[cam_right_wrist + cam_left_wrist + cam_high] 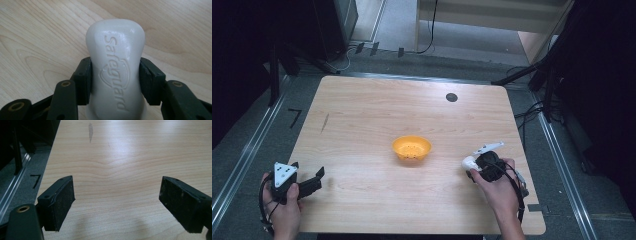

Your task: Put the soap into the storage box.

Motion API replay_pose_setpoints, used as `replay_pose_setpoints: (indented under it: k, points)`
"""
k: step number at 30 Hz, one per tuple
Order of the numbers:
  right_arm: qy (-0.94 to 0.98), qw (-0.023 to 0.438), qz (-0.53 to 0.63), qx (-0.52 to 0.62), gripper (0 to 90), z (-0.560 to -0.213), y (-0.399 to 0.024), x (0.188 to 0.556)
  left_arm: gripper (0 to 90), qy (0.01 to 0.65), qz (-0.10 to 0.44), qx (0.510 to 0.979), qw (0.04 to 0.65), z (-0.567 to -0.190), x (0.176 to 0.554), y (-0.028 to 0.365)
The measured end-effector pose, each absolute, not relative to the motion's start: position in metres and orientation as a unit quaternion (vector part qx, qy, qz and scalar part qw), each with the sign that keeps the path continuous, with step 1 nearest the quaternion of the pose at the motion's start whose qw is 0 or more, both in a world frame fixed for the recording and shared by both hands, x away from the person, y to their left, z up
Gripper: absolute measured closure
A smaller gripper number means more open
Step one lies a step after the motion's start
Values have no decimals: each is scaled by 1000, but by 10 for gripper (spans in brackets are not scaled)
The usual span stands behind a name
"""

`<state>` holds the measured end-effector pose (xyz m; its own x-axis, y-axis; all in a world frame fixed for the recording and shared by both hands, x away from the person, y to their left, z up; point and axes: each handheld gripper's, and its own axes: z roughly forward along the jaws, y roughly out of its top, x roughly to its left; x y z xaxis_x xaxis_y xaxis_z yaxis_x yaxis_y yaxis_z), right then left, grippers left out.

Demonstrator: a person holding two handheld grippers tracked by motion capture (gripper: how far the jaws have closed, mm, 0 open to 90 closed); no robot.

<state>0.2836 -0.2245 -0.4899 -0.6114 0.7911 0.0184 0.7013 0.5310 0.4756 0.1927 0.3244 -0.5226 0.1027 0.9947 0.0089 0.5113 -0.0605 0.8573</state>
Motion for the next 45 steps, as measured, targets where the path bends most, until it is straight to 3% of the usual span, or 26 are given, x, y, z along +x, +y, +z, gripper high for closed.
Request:
replay_pose_setpoints:
  k: [45]
  points:
    - [925,88,252,269,507,-453,-178,336,138,578,335,650,363,-523,192,324]
